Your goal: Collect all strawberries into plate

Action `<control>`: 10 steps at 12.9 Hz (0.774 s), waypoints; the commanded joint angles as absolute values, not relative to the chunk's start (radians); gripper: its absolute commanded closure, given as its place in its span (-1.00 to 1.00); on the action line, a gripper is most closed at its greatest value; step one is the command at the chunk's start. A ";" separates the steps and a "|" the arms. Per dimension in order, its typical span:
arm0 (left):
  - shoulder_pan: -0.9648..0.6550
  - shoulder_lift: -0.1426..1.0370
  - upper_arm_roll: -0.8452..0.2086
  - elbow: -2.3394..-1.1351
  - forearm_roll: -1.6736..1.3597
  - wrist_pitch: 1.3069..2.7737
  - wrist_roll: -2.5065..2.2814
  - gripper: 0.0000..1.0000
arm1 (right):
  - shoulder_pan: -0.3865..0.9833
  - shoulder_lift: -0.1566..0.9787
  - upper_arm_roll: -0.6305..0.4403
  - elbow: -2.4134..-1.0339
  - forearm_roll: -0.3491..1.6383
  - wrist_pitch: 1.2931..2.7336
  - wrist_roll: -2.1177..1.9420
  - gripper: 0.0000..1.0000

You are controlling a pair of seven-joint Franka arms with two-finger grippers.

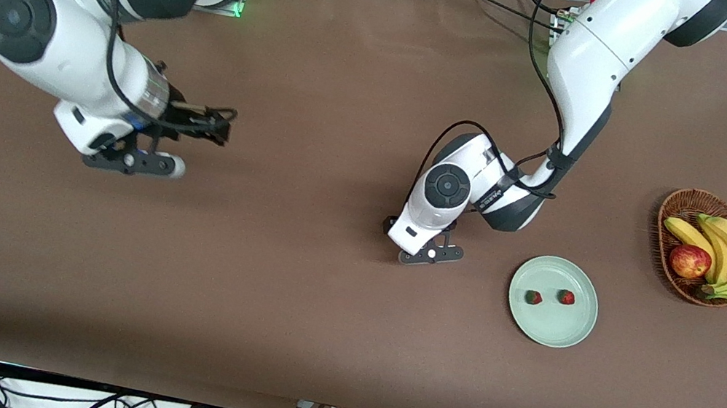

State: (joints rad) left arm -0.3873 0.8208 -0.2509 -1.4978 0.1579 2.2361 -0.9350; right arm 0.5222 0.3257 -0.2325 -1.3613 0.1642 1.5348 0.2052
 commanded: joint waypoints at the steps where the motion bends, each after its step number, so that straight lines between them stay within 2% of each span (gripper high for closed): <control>1: -0.394 0.816 -0.239 -1.506 0.183 2.244 -0.953 -0.56 | 0.534 0.135 -0.280 -1.583 0.107 1.552 0.077 -0.63; 2: -0.396 0.825 -0.238 -1.506 0.183 2.244 -0.953 -0.20 | 0.534 0.111 -0.296 -1.588 0.107 1.533 0.042 -0.63; 6: -0.391 0.824 -0.239 -1.528 0.183 2.241 -0.951 0.58 | 0.522 0.083 -0.341 -1.566 0.109 1.483 -0.069 -0.70; 8: -0.370 0.810 -0.238 -1.523 0.183 2.229 -0.939 0.58 | 0.464 0.092 -0.319 -1.563 0.107 1.491 -0.107 -0.71; 10: -0.321 0.776 -0.236 -1.516 0.183 2.209 -0.881 0.58 | 0.340 0.046 -0.199 -1.575 0.068 1.486 -0.120 -0.80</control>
